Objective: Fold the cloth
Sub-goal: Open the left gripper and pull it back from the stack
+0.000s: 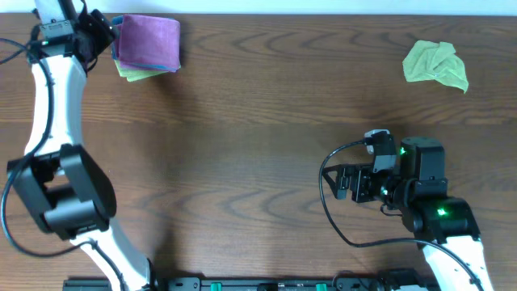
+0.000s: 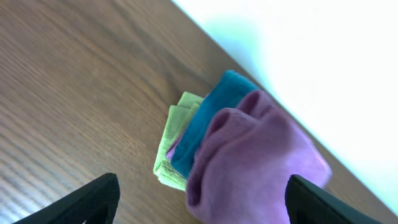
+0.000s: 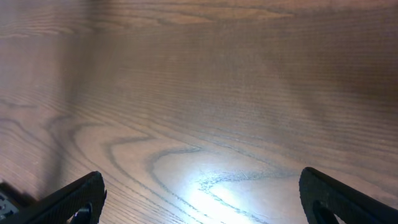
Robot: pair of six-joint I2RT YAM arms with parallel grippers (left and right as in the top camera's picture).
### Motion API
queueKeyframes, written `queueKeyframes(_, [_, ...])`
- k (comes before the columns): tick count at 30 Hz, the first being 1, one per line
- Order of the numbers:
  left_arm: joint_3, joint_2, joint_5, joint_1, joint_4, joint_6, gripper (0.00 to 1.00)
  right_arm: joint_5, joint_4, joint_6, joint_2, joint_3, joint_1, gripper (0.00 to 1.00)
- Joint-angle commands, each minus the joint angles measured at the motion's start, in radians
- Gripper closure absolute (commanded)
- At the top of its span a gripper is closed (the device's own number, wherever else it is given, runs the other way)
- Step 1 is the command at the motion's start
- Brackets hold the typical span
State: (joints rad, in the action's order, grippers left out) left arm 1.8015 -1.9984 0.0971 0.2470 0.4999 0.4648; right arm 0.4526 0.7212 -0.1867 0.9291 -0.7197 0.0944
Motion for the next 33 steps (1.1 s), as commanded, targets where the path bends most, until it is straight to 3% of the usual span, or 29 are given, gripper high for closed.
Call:
queueKeyframes(1, [0.027,0.045,0.017,0.003,0.039,-0.034,0.11,0.007,0.002,-0.01,-0.001,0.006,-0.009,0.01])
queueKeyframes(11, [0.027,0.086,0.195,-0.026,0.213,-0.119,0.02,0.007,0.002,-0.01,-0.001,0.005,-0.009,0.01])
queueKeyframes(22, [0.027,0.086,0.46,-0.07,0.303,-0.143,0.05,0.007,0.002,-0.011,-0.001,0.005,-0.009,0.01])
queueKeyframes(26, [0.027,0.085,0.446,-0.069,0.317,-0.153,0.05,0.007,0.002,-0.01,-0.001,0.005,-0.009,0.01])
queueKeyframes(33, [0.026,0.086,0.444,-0.112,0.428,-0.325,0.05,0.007,0.002,-0.01,-0.001,0.005,-0.009,0.01])
